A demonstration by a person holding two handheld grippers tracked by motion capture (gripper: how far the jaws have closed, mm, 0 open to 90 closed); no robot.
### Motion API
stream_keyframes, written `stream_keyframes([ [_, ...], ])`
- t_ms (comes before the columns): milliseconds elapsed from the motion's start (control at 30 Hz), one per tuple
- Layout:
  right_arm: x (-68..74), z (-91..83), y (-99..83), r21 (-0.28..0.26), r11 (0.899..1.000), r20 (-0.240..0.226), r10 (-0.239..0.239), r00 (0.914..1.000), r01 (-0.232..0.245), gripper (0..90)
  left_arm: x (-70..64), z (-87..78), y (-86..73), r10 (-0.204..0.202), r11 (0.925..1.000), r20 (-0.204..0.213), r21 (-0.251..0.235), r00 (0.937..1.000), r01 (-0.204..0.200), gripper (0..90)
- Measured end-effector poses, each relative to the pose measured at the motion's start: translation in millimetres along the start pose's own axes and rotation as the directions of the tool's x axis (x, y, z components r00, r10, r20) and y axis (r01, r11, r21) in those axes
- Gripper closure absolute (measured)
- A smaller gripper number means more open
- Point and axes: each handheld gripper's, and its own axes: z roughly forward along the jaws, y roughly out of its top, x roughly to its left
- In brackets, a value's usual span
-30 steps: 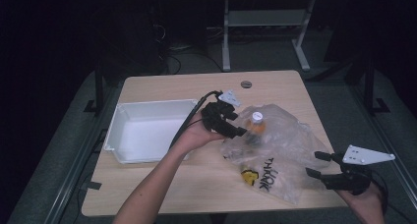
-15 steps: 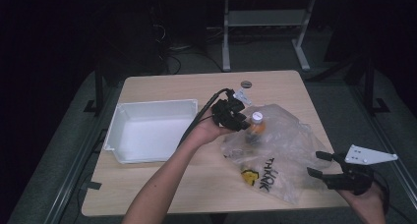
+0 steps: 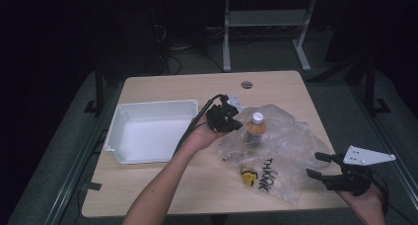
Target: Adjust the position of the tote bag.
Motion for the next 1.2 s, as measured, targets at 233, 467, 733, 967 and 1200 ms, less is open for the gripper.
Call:
stream_keyframes([
  [233,1.9,3.7,1.3,0.013,1.0,-0.005,-0.004,1.0,0.004,31.3,1.0,5.5,-24.1,-0.048,0.9987,0.003,0.017,0.9989,0.047,89.6],
  [467,3.9,7.9,1.8,0.031,1.0,-0.011,-0.006,0.9999,0.007,31.8,-4.6,12.0,-46.0,-0.069,0.9974,0.013,0.023,0.9976,0.068,89.6],
  [733,4.5,9.8,1.8,0.042,0.999,-0.012,-0.006,0.9999,0.007,32.2,-11.2,18.9,-61.7,-0.062,0.9972,0.022,0.042,0.9978,0.061,89.6],
  [967,5.7,9.1,3.0,0.046,0.999,-0.014,-0.01,0.9998,0.011,32.6,-12.3,21.7,-67.9,-0.073,0.996,0.021,0.052,0.9971,0.072,89.6],
  [1200,6.3,6.7,9.4,0.041,0.999,-0.021,-0.022,0.9995,0.023,32.6,-12.9,23.2,-69.3,-0.079,0.9955,0.02,0.054,0.9967,0.078,89.5],
])
